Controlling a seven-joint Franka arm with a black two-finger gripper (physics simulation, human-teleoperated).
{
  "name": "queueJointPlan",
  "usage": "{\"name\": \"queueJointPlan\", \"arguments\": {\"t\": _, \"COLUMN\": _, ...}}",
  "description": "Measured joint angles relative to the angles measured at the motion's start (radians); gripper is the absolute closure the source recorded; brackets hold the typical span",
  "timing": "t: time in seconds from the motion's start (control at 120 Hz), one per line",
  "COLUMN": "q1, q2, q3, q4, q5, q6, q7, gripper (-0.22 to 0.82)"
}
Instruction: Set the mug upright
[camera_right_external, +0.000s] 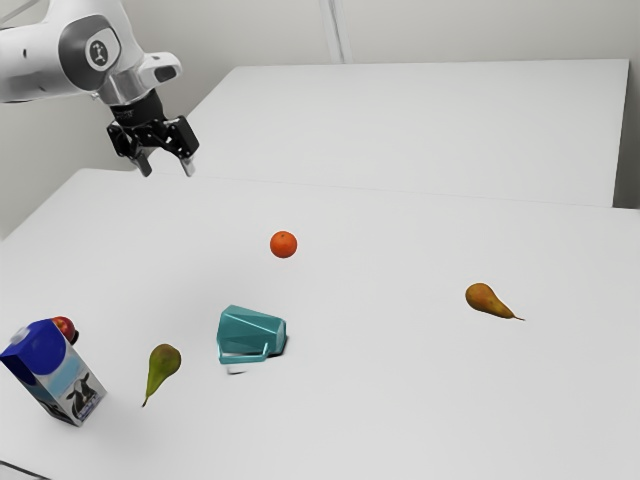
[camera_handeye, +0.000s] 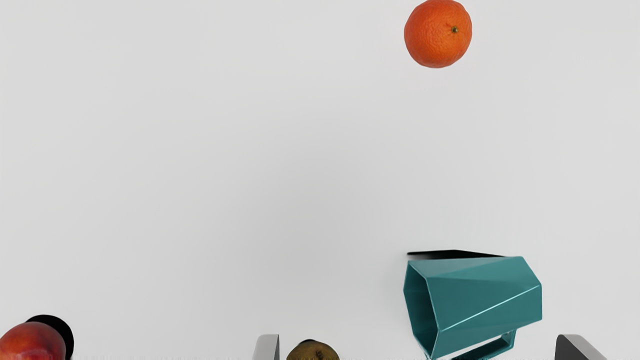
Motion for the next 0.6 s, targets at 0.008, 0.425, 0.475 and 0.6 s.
{"name": "queueJointPlan", "arguments": {"t": 0.008, "q1": 0.000, "q2": 0.000, "q3": 0.000, "q4": 0.000, "q5": 0.000, "q6": 0.000, "q7": 0.000, "gripper": 0.00}}
{"name": "queueJointPlan", "arguments": {"t": 0.425, "q1": -0.001, "q2": -0.068, "q3": 0.000, "q4": -0.110, "q5": -0.045, "q6": 0.002, "q7": -0.001, "gripper": 0.00}}
{"name": "queueJointPlan", "arguments": {"t": 0.475, "q1": -0.001, "q2": -0.101, "q3": 0.001, "q4": -0.153, "q5": -0.075, "q6": 0.002, "q7": -0.001, "gripper": 0.00}}
{"name": "queueJointPlan", "arguments": {"t": 0.6, "q1": 0.001, "q2": -0.162, "q3": 0.004, "q4": -0.284, "q5": -0.184, "q6": 0.023, "q7": 0.000, "gripper": 0.00}}
